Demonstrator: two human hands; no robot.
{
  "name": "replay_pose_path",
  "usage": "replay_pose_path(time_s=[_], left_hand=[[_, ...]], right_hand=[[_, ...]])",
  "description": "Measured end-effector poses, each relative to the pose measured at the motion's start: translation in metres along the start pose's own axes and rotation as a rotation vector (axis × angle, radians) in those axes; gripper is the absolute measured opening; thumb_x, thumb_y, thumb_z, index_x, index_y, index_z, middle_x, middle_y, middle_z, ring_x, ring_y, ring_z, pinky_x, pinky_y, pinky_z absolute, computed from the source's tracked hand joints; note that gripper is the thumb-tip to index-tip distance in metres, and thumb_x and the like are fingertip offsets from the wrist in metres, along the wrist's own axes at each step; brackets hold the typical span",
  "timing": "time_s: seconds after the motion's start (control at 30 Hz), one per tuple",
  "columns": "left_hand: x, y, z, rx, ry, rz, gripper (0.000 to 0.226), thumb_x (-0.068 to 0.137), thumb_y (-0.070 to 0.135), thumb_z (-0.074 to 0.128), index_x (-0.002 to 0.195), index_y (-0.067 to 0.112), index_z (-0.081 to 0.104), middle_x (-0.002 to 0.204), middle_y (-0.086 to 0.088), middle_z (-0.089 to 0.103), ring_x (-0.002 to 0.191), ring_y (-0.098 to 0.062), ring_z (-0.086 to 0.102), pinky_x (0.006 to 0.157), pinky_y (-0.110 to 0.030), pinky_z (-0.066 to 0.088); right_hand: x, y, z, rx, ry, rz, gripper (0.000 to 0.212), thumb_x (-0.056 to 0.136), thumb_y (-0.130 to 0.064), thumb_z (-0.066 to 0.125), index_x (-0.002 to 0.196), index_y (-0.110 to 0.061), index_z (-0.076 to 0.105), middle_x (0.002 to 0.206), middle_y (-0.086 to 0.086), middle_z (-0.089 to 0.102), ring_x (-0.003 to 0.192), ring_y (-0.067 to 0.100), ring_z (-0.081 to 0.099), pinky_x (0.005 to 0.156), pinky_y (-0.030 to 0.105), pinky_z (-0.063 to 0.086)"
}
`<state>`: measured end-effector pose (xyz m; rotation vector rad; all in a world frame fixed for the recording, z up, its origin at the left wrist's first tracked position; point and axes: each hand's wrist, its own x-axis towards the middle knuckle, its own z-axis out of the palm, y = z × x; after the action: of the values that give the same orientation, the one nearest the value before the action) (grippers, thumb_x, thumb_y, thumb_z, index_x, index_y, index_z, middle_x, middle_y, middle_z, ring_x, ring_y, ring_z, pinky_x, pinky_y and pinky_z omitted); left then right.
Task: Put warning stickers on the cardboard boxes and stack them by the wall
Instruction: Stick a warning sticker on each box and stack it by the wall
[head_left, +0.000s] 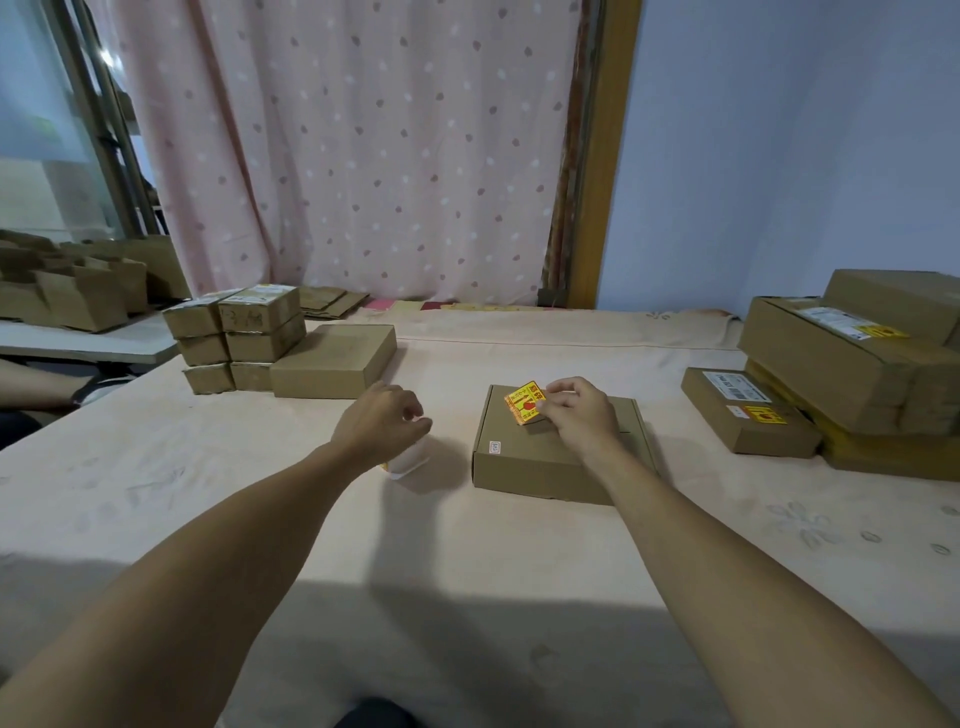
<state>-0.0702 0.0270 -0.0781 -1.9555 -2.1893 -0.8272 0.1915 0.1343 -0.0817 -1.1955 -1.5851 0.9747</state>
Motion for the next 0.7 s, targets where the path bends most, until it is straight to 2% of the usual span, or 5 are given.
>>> replay_pose_path(time_s=[0.2, 0.27, 0.37, 0.53, 0.7], left_hand=[[0.018, 0.055, 0.024, -0.189, -0.043, 0.033, 0.022, 0.095, 0.036, 0.061, 0.092, 0.02, 0.076, 0.094, 0.008, 0.069, 0.096, -0.014, 0.056, 0.081, -0.037, 0.048], [0.023, 0.076, 0.035, -0.239, -0.045, 0.047, 0.02, 0.096, 0.033, 0.061, 0.096, 0.019, 0.075, 0.097, 0.006, 0.069, 0.097, -0.016, 0.056, 0.08, -0.036, 0.046], [0.027, 0.105, 0.05, -0.32, -0.049, 0.04, 0.018, 0.095, 0.028, 0.063, 0.1, 0.016, 0.075, 0.098, 0.005, 0.069, 0.093, -0.014, 0.059, 0.074, -0.03, 0.043], [0.028, 0.141, 0.074, -0.386, -0.068, 0.068, 0.013, 0.094, 0.02, 0.065, 0.099, 0.014, 0.074, 0.097, 0.003, 0.07, 0.092, -0.013, 0.06, 0.074, -0.026, 0.043], [0.032, 0.165, 0.091, -0.331, -0.097, 0.127, 0.013, 0.093, 0.02, 0.063, 0.101, 0.021, 0.072, 0.1, 0.007, 0.067, 0.094, -0.011, 0.057, 0.078, -0.028, 0.048]], right_hand=[[-0.002, 0.002, -0.026, -0.012, -0.025, -0.032, 0.01, 0.087, -0.014, 0.076, 0.087, -0.024, 0.073, 0.084, -0.001, 0.074, 0.083, 0.013, 0.068, 0.075, 0.029, 0.05], [-0.001, 0.003, -0.037, -0.035, -0.017, -0.053, 0.011, 0.088, -0.014, 0.074, 0.087, -0.024, 0.075, 0.087, 0.001, 0.074, 0.084, 0.013, 0.067, 0.076, 0.029, 0.051], [0.001, 0.007, -0.055, -0.098, -0.027, -0.06, 0.011, 0.09, -0.013, 0.073, 0.088, -0.022, 0.076, 0.093, -0.008, 0.071, 0.094, 0.013, 0.065, 0.086, 0.034, 0.055], [0.005, 0.014, -0.08, -0.149, -0.009, -0.033, 0.018, 0.088, -0.01, 0.075, 0.081, -0.026, 0.075, 0.093, -0.005, 0.074, 0.098, 0.016, 0.069, 0.087, 0.039, 0.06], [0.005, 0.021, -0.099, -0.376, 0.032, -0.068, 0.007, 0.089, -0.017, 0.074, 0.089, -0.024, 0.075, 0.089, -0.007, 0.071, 0.091, 0.012, 0.067, 0.076, 0.028, 0.053]])
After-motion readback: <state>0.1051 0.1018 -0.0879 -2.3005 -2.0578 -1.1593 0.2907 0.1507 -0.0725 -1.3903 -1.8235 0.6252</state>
